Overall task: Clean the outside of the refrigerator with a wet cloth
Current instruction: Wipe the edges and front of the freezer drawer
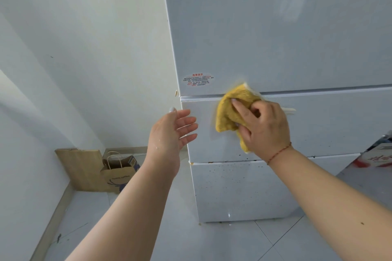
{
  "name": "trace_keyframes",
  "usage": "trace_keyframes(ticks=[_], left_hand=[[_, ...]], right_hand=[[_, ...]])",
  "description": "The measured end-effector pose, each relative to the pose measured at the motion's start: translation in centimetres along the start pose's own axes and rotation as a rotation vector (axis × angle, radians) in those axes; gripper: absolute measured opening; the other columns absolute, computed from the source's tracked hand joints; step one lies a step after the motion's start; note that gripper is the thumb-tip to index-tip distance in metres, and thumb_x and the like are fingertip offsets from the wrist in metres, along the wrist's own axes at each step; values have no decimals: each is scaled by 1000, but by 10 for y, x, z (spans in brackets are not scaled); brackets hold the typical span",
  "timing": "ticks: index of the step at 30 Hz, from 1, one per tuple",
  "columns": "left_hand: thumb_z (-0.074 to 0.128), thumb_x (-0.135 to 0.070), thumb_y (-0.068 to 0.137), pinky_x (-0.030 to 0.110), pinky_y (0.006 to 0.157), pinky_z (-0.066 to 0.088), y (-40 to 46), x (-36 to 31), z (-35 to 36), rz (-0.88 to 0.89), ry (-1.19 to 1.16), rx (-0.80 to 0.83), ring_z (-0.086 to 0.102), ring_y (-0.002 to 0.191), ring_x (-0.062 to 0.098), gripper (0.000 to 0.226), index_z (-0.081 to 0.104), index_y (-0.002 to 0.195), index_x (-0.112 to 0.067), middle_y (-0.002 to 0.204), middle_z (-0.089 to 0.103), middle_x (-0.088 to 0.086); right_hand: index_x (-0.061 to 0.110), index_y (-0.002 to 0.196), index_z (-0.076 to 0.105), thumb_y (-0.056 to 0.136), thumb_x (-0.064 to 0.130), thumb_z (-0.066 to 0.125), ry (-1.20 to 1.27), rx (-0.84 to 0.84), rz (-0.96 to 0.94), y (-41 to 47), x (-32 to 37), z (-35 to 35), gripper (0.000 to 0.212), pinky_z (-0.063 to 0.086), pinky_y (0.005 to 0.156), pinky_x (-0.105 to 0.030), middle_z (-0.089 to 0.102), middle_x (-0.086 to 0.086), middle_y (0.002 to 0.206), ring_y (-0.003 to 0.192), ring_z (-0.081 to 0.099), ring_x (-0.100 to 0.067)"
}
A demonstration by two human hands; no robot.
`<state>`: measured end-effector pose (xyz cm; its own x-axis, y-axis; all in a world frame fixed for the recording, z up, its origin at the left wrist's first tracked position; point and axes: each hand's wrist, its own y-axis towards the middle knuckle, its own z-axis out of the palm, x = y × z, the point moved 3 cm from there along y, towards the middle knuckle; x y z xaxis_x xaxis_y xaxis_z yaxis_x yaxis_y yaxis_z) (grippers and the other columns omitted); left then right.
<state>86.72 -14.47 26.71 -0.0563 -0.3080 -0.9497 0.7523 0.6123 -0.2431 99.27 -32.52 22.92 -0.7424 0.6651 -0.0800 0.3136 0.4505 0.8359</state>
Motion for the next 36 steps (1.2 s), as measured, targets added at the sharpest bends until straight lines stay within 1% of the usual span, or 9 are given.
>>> trace_keyframes(ticks=[8,10,12,14,16,20,27,31,36], left_hand=[[49,-30,95,34,78,49,10,8,-3,30,260,48,62,83,22,27,66,83,-13,80,67,4],[52,-24,90,33,77,44,12,14,-4,295,649,38,59,88,21,18,68,90,-16,88,65,2],[53,-12,88,32,78,44,5,20,-6,775,1110,22,56,98,21,22,70,102,-14,100,64,2],[56,-8,81,41,91,46,4,30,-8,1192,1298,108,56,108,27,34,70,112,-9,110,65,7],[52,-16,87,47,111,33,16,42,-13,1382,1456,236,48,129,26,44,62,129,-9,133,60,9],[31,-40,100,44,121,14,39,51,-18,1415,1678,400,20,148,19,56,37,148,-11,157,30,6],[32,-42,101,43,122,14,48,48,-24,1484,1528,501,18,149,22,62,25,151,-6,157,26,7],[29,-44,101,45,121,18,54,50,-25,1555,1590,466,22,148,25,61,30,150,-7,157,30,11],[26,-53,100,45,120,19,56,68,-20,1624,1736,315,21,148,29,67,38,148,-9,158,27,14]], right_hand=[[29,137,40,81,28,59,-51,-105,0,-9,23,25,59,40,81,-43,34,-6,101,85,39,-27],[34,136,43,81,26,57,-78,-91,-114,-14,27,31,58,40,80,-42,36,-3,103,87,40,-27],[37,134,47,83,25,54,-127,-107,-241,-21,29,35,53,40,80,-41,40,0,104,91,42,-24],[38,133,52,83,24,55,-158,-121,-333,-27,23,38,52,41,82,-39,42,2,104,93,43,-22],[37,132,55,81,21,57,-188,-144,-422,-32,18,41,53,41,83,-37,46,6,109,97,45,-19],[29,135,53,84,15,59,-219,-113,-572,-47,15,57,53,39,92,-40,52,10,128,112,45,-16],[24,138,48,87,12,54,-55,36,-600,-64,39,80,53,33,110,-39,48,2,141,129,46,-20],[21,129,59,84,18,65,26,134,-613,-62,60,92,45,30,112,-33,57,-1,134,126,44,-19],[20,116,68,93,19,54,74,342,-661,-74,73,99,28,34,108,-29,65,0,124,120,54,-19]])
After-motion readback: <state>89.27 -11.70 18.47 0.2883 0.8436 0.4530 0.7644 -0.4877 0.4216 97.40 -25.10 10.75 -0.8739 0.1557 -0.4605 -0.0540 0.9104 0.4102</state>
